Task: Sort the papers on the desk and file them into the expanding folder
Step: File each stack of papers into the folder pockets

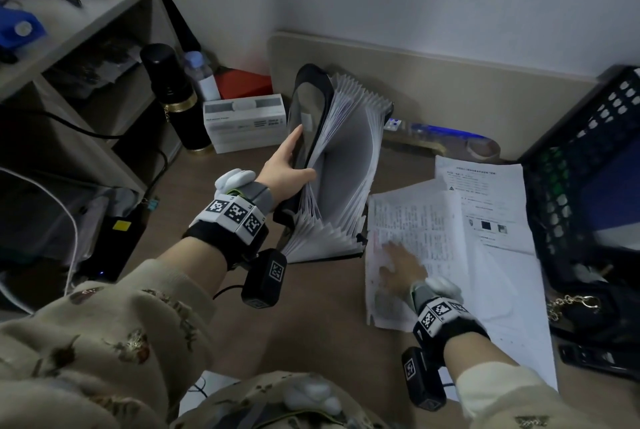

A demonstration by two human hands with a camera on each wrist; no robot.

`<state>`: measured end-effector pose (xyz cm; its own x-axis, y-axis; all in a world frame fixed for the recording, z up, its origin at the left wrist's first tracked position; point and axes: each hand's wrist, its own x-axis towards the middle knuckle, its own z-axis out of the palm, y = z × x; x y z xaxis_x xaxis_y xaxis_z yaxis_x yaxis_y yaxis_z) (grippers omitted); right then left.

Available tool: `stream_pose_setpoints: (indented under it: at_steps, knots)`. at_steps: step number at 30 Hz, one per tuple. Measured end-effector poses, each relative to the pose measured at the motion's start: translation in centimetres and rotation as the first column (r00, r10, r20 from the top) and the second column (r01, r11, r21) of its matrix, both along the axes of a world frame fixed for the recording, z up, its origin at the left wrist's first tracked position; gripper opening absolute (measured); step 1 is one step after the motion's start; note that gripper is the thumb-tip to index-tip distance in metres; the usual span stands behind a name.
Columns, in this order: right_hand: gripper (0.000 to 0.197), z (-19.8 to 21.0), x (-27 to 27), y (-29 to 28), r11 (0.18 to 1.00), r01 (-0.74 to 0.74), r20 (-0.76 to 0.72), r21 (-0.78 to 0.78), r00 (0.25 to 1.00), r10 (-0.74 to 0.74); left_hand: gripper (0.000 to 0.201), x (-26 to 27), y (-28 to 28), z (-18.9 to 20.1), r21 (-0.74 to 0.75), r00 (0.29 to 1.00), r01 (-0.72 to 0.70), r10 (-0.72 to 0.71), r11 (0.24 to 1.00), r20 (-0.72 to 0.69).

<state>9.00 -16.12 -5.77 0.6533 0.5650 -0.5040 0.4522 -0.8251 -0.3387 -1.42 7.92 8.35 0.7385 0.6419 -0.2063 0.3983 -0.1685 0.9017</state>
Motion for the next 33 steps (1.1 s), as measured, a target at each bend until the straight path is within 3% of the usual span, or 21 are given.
stream_pose_setpoints:
  at_steps: [3, 6, 8, 11, 25, 29, 33]
  knots:
    - [0.064, -0.6, 1.6, -1.8, 0.960, 0.279, 0.143, 0.001, 0.950, -0.276, 0.087, 0.0, 0.0, 0.0, -0.001, 1.000, -0.002, 0.002, 1.000, -0.002]
    - [0.088, -1.0, 2.5, -3.7, 0.895, 0.410, 0.159, -0.177, 0.909, -0.385, 0.087, 0.0, 0.2, -0.1, -0.006, 1.000, -0.002, 0.002, 1.000, 0.004]
    - [0.094, -1.2, 2.5, -4.3, 0.867, 0.395, 0.140, -0.304, 0.919, -0.369, 0.087, -0.1, 0.3, -0.2, -0.009, 1.000, -0.001, 0.001, 1.000, 0.008]
    - [0.090, -2.0, 2.3, -4.3, 0.877, 0.345, 0.158, -0.335, 0.938, -0.309, 0.087, 0.0, 0.6, -0.3, -0.012, 1.000, -0.007, 0.007, 1.000, 0.001]
    - [0.041, -0.1, 0.2, -0.6, 0.936, 0.337, 0.103, -0.104, 0.939, -0.327, 0.087, 0.0, 0.8, -0.7, -0.021, 1.000, -0.005, 0.005, 1.000, 0.005]
    - [0.053, 0.5, 0.5, -1.1, 0.920, 0.387, 0.200, -0.061, 0.908, -0.369, 0.087, 0.0, 0.9, -0.6, -0.028, 1.000, -0.005, 0.005, 1.000, 0.009]
    - [0.088, 0.7, 0.7, -2.0, 0.838, 0.500, 0.225, -0.220, 0.861, -0.455, 0.087, -0.2, 1.1, -0.6, -0.033, 1.000, -0.014, 0.014, 0.999, 0.018]
